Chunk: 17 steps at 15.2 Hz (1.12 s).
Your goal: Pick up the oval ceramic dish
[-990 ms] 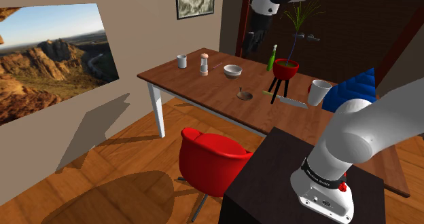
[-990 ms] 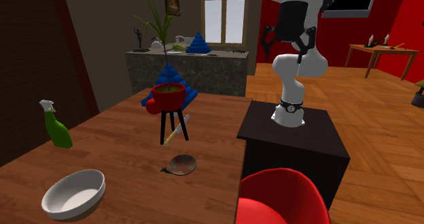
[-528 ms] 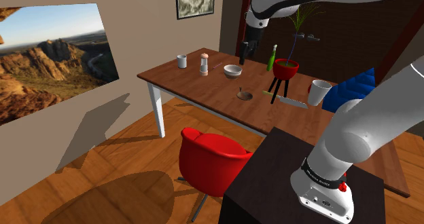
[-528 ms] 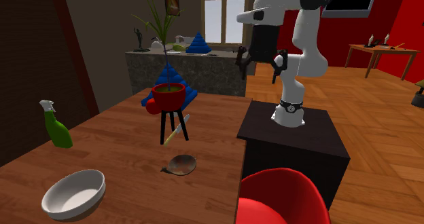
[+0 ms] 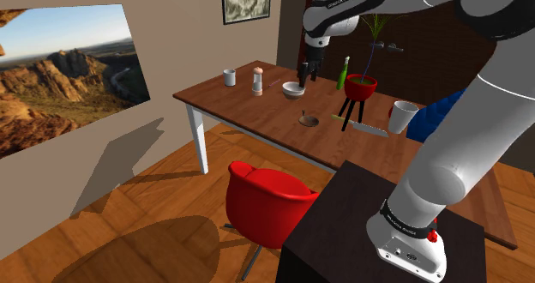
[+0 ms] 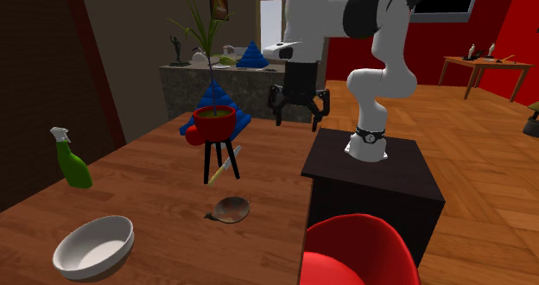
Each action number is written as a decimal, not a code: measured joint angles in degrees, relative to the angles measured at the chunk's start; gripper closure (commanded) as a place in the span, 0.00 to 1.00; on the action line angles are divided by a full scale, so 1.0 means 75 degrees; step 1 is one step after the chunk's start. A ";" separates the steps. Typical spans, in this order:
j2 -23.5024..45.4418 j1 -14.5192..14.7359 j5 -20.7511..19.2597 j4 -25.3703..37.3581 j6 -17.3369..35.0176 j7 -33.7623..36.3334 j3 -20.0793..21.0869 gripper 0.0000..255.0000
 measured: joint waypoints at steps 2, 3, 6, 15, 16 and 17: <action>0.0595 -0.0071 0.0195 0.0354 0.0128 -0.0209 -0.0106 0.00; 0.0912 -0.0120 0.0305 0.0563 0.0170 -0.0323 -0.0154 0.00; 0.1816 -0.0329 0.0631 0.1149 0.0290 -0.0688 -0.0270 0.00; 0.4499 -0.1206 0.1464 0.3480 0.0084 -0.1445 -0.0271 0.00; 0.4775 -0.1306 0.1526 0.3761 0.0027 -0.1485 -0.0254 0.00; 0.5089 -0.1436 0.1590 0.4101 -0.0051 -0.1545 -0.0236 0.00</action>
